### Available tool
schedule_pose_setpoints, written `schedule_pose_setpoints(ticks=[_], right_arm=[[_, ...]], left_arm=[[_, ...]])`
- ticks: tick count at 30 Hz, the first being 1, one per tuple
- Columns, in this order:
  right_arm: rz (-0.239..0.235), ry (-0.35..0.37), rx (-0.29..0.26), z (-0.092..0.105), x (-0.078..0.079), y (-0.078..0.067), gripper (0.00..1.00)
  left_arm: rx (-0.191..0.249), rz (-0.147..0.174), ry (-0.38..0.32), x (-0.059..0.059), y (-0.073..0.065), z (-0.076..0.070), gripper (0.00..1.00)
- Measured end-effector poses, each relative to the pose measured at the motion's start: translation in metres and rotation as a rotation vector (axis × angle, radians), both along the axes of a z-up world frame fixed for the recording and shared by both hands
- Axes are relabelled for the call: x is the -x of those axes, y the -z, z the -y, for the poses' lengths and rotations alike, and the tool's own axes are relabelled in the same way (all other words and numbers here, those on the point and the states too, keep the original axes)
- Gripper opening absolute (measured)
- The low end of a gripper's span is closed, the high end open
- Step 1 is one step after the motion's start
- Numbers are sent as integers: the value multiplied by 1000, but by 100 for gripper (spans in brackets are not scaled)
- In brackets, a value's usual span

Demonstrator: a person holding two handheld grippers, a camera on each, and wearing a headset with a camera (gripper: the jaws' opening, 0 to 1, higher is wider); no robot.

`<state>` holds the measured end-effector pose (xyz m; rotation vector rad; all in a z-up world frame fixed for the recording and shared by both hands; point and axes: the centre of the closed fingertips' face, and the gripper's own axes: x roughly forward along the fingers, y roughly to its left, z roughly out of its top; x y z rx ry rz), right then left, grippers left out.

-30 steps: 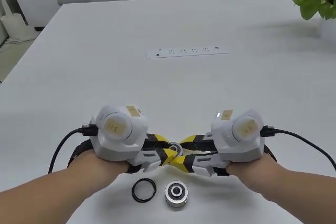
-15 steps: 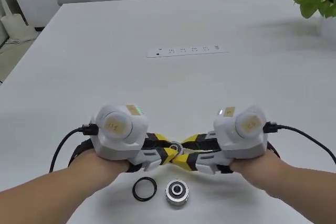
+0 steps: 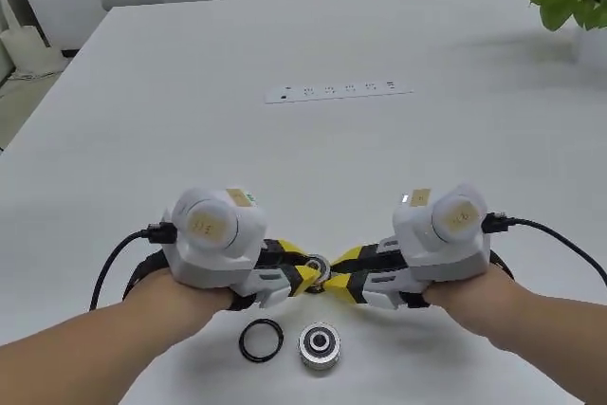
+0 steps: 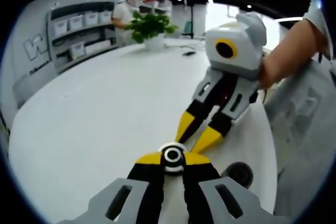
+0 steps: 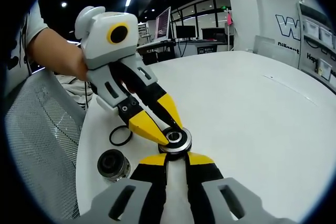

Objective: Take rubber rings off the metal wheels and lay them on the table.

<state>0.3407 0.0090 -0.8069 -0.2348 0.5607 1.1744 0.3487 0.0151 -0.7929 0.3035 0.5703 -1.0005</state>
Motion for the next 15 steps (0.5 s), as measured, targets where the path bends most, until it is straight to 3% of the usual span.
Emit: schedule_pose_setpoints(ticks=[15], right_arm=[[-87,71,-45,4,-4,2,1]], left_arm=[[-5,6,2,0,0,0,13]])
